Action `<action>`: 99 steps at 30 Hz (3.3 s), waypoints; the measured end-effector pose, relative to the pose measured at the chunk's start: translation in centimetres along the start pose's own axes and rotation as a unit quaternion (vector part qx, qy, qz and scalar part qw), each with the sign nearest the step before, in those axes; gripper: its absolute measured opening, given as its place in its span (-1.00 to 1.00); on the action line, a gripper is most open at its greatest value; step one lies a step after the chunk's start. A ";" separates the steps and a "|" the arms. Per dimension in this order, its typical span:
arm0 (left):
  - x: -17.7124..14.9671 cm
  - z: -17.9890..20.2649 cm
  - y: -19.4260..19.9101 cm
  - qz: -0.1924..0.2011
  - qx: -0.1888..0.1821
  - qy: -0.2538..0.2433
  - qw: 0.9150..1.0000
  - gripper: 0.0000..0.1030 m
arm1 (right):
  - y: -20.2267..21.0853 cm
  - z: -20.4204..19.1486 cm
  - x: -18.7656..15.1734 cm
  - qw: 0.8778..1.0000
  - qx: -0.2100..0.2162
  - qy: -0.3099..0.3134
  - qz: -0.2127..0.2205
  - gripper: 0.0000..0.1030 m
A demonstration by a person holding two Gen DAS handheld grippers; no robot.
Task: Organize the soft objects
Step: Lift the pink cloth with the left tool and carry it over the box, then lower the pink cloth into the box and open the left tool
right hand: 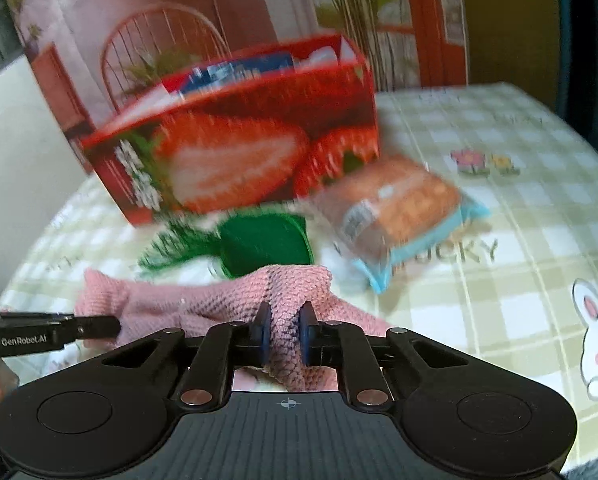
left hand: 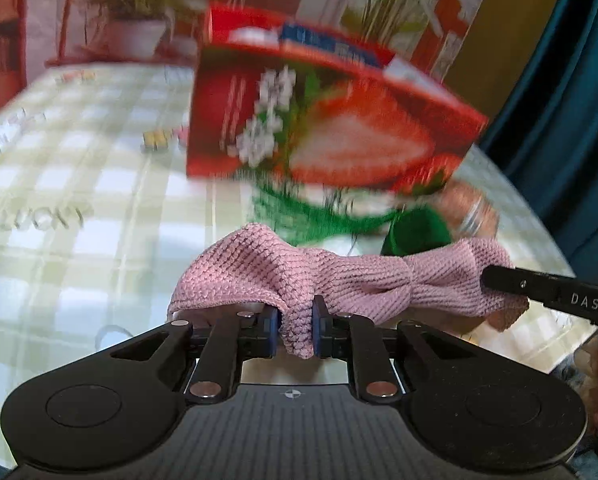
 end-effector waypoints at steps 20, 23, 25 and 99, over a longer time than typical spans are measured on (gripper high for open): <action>17.0 5.5 2.6 0.125 0.023 -0.112 0.986 -0.67 | 2.0 -1.3 16.1 0.988 0.044 0.034 0.147 -0.76; 18.2 5.5 0.7 0.110 0.029 -0.119 0.986 -0.67 | 0.2 -1.2 17.7 0.988 0.038 0.037 0.145 -0.76; 18.5 5.3 -0.3 0.103 0.033 -0.122 0.987 -0.67 | -1.2 -1.1 18.3 0.987 0.026 0.057 0.148 -0.76; 16.3 1.7 -1.9 0.038 0.113 -0.113 0.986 1.00 | -6.5 0.0 16.1 0.990 -0.073 0.123 -0.009 0.99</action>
Point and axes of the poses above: each gripper's, at about its wrist camera, not at the fingertips, and y roughly against the way its jaws point, z to its right, x to its top, the point moved 10 cm from there along -y, roughly the way its jaws point, and after that the axes turned 7 degrees about z, right-handed, at the moved point
